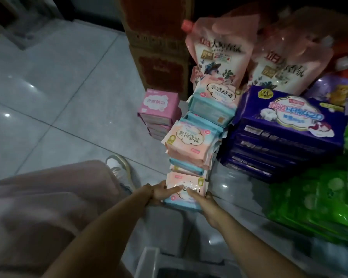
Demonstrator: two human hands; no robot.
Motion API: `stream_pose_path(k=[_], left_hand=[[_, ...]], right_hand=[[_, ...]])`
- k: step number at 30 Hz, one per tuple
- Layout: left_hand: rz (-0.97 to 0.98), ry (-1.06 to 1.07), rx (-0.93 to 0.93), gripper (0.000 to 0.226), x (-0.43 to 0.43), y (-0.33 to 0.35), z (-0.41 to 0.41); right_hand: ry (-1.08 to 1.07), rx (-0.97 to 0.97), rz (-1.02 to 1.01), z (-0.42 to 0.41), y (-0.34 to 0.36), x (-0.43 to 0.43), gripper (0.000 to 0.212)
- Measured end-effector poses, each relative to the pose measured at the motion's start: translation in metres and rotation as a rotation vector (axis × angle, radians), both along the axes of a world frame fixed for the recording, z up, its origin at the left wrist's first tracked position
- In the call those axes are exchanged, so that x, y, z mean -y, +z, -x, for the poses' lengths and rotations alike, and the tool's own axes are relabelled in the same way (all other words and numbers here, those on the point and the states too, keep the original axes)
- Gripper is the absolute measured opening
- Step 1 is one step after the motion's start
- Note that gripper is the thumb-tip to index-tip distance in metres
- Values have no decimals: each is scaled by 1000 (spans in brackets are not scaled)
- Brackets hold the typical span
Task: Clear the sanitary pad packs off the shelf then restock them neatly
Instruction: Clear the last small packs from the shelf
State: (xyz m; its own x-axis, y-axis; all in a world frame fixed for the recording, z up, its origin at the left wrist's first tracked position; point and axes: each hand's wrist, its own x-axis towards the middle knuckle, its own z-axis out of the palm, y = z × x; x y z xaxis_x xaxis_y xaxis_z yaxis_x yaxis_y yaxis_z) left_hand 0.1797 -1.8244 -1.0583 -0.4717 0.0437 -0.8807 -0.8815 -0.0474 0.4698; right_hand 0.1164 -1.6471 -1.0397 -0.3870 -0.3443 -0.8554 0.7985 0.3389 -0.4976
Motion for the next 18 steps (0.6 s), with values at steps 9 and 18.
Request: stream_pose_path(k=[9, 18], left_hand=[[235, -12, -136, 45, -1, -21, 1], [461, -122, -29, 61, 18, 34, 11]], right_hand=[[30, -92, -134, -12, -41, 25, 53], [208, -256, -167, 8, 16, -2, 46]])
